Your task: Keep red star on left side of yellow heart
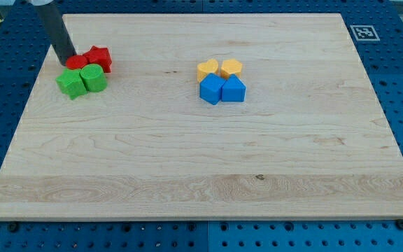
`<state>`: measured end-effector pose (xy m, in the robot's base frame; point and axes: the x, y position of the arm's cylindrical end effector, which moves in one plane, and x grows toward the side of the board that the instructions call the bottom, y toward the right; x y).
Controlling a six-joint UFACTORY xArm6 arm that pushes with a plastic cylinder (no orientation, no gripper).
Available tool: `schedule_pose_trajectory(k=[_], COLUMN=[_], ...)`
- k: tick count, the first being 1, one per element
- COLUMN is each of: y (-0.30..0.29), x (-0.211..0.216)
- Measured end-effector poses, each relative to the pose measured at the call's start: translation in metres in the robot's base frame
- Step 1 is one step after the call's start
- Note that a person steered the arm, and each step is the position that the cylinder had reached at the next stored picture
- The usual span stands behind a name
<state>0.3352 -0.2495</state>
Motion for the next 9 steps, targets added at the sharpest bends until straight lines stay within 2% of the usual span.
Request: schedule_pose_trajectory(k=[9], y=[0.111], x=[-0.001])
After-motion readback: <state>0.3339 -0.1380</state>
